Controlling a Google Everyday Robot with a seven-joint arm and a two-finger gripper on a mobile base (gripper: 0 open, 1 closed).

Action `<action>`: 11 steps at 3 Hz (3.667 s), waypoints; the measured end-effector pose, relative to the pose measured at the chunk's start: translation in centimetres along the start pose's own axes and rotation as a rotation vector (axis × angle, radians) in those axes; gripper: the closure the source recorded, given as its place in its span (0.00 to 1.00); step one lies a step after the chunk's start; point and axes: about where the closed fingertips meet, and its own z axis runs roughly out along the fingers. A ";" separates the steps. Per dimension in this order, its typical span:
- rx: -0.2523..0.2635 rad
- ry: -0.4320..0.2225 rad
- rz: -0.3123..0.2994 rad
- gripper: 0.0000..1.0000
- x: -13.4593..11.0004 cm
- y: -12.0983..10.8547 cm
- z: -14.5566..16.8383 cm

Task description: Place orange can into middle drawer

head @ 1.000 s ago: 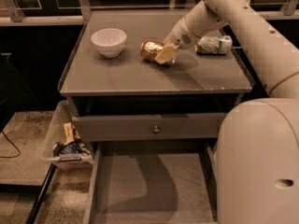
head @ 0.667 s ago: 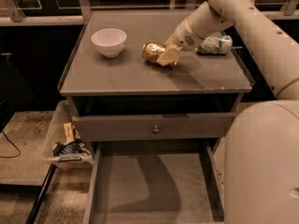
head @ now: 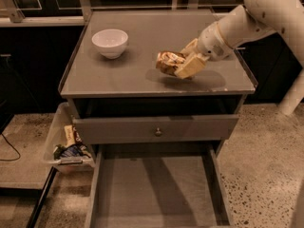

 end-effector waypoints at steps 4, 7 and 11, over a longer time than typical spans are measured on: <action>-0.006 0.114 0.020 1.00 11.5 14.7 0.6; -0.058 0.160 0.091 1.00 15.3 16.1 4.8; -0.074 0.185 0.077 1.00 29.9 18.4 19.7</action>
Offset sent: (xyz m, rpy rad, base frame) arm -0.1615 -0.0481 -0.0437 -0.0888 -0.0717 0.0330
